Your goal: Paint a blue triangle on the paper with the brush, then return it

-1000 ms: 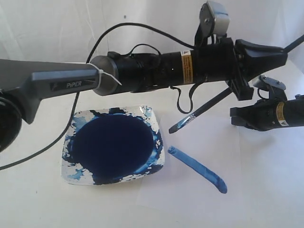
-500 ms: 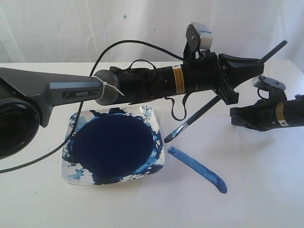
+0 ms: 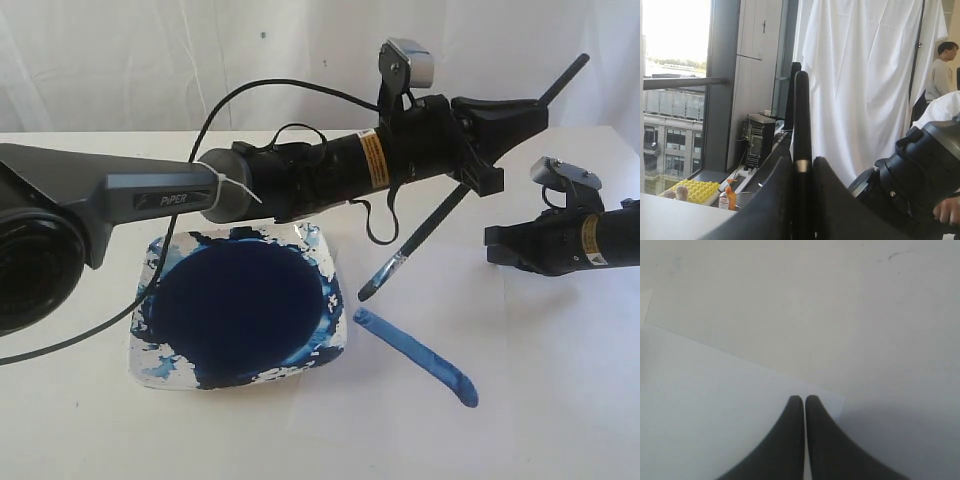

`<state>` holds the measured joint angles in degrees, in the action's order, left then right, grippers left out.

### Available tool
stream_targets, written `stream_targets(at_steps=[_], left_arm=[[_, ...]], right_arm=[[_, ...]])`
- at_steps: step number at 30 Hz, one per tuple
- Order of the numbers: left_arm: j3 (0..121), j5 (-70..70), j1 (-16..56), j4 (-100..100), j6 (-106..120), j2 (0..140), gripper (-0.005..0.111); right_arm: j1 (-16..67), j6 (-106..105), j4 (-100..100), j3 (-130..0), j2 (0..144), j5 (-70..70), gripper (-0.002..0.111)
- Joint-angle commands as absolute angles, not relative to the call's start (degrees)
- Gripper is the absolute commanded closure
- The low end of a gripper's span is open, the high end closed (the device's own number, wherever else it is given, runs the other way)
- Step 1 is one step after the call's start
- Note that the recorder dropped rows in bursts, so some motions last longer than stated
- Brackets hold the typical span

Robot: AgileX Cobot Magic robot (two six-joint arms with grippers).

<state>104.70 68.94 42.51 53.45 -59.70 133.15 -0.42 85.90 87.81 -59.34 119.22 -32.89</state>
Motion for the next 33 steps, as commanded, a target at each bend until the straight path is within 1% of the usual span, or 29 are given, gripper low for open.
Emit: stream_targets(at_steps=[1,12,24,33], left_arm=[[104.7,70.0,42.4,50.7,-58.8,133.0,0.107],[106.1,70.0,42.6,45.5,-58.0,135.7,0.107],[120.5,70.0,43.6,42.6,-62.2,142.5,0.107],[127.5,70.0,44.0,41.1,-63.4,146.7,0.107]], right_arm=[[-0.5,85.9,88.3,-59.4,118.9,-32.2,0.106],[-0.5,85.9,88.3,-59.4,118.9,-32.2,0.106],[-0.5,85.9,88.3,-59.4,118.9,-32.2,0.106],[-0.5,85.9,88.3,-59.4,118.9,-32.2,0.106]])
